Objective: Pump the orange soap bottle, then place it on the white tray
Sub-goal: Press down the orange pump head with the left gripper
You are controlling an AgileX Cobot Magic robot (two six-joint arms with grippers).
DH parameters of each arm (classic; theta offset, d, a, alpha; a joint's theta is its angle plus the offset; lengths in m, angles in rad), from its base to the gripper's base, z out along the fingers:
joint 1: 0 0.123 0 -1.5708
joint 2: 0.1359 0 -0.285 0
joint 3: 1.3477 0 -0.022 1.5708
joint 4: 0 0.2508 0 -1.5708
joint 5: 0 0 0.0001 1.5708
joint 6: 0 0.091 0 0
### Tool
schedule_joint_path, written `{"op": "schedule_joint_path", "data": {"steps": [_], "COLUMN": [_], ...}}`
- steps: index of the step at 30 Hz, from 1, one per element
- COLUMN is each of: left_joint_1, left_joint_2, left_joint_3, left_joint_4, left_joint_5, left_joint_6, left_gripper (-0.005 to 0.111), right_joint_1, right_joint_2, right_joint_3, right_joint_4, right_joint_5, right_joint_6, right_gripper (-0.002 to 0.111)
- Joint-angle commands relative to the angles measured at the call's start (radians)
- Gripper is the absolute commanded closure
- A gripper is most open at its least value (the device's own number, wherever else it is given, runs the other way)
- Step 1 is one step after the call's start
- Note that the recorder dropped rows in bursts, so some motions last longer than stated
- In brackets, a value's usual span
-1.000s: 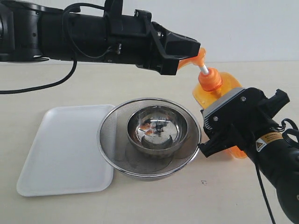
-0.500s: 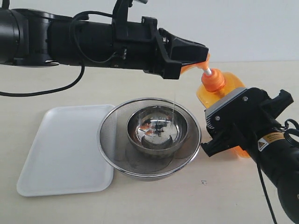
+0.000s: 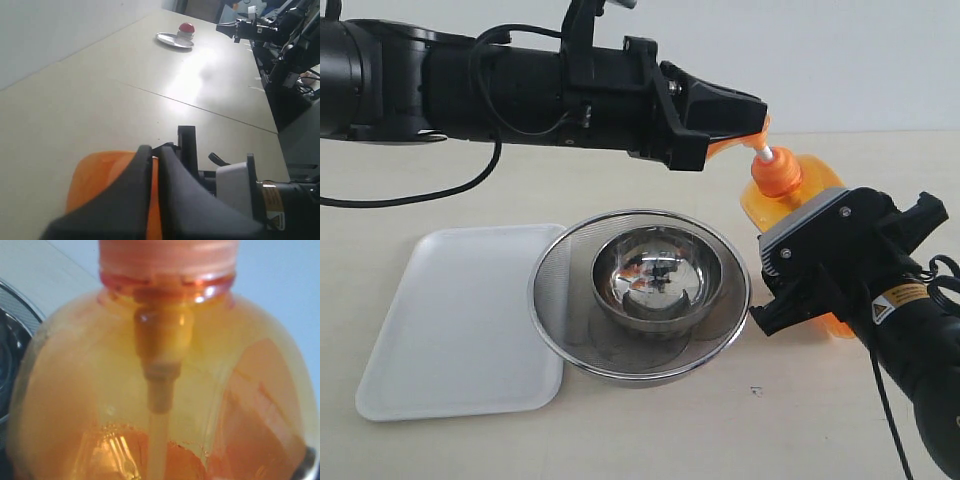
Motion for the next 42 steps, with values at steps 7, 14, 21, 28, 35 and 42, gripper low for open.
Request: {"op": "schedule_joint_path", "data": {"steps": [7, 14, 21, 28, 35, 42], "left_joint_1": [-0.010, -0.010, -0.010, -0.010, -0.012, -0.012], "left_joint_2": [-0.038, -0.118, -0.148, -0.116, -0.031, 0.039], "left_joint_3": [0.021, 0.021, 0.021, 0.021, 0.021, 0.021], "left_joint_4": [0.039, 0.039, 0.039, 0.039, 0.039, 0.039], "left_joint_5": [-0.080, -0.151, -0.153, -0.147, -0.111, -0.101], "left_joint_6": [0.004, -0.003, -0.003, -0.008, -0.008, 0.005], "left_gripper": [0.102, 0.102, 0.102, 0.102, 0.102, 0.102], "right_joint_1": [0.002, 0.002, 0.002, 0.002, 0.002, 0.002], "right_joint_2": [-0.007, -0.007, -0.007, -0.007, -0.007, -0.007], "right_joint_3": [-0.003, -0.003, -0.003, -0.003, -0.003, -0.003], "right_joint_4": [-0.050, -0.049, -0.045, -0.044, -0.044, -0.046], "right_joint_5": [-0.002, 0.002, 0.002, 0.004, 0.003, 0.003], "right_joint_6": [0.036, 0.036, 0.040, 0.039, 0.041, 0.040], "right_gripper": [0.108, 0.108, 0.108, 0.108, 0.108, 0.108]}}
